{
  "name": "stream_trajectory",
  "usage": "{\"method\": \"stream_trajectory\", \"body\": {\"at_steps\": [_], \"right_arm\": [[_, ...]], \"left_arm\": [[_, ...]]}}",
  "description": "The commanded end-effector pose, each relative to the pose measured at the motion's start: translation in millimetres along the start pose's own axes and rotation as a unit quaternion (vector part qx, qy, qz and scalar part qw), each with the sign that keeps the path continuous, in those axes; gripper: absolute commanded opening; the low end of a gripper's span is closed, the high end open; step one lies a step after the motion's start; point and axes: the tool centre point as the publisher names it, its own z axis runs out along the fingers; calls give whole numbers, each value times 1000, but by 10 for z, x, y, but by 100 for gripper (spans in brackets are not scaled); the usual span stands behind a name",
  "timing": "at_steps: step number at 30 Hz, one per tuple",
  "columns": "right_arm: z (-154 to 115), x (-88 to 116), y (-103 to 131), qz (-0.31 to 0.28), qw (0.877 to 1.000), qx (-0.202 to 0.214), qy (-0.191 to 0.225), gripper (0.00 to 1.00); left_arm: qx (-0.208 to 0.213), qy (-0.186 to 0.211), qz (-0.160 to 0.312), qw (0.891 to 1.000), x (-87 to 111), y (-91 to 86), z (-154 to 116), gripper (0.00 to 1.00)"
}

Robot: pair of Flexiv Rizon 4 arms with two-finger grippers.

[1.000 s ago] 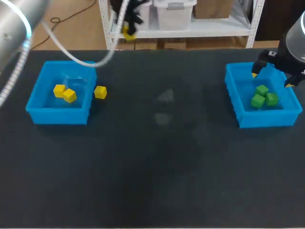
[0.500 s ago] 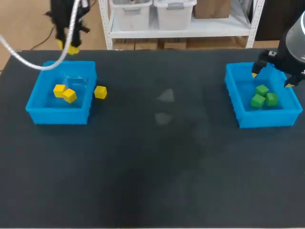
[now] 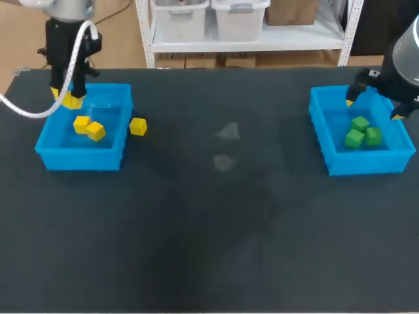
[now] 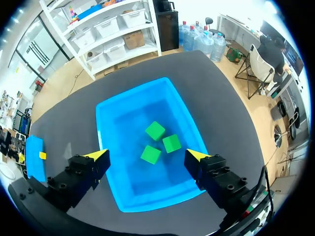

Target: Put the green cubes in the right bin and the yellow cubes in the left bin.

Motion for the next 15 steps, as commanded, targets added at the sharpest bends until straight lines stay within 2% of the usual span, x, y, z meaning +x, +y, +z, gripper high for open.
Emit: {"method": "stream_trajectory", "body": {"at_steps": [1,6,9,12,15], "right_arm": [[-5,19,-9,1,1000,0,-4,100],[-5,19,-9,1,1000,0,-4,100],[-5,19,-9,1,1000,0,-4,100],[-5,19,-9,1,1000,0,-4,100],[-5,19,-9,1,1000,0,-4,100]], "left_arm": [[-10,-247,1,969,351,-75,-17,100],[-15,-250,18,968,317,-143,-129,100],[-10,-267,44,963,266,-231,-277,100],[-23,-294,107,950,141,-368,-495,100],[-51,-299,198,932,-46,-546,-694,100]]}}
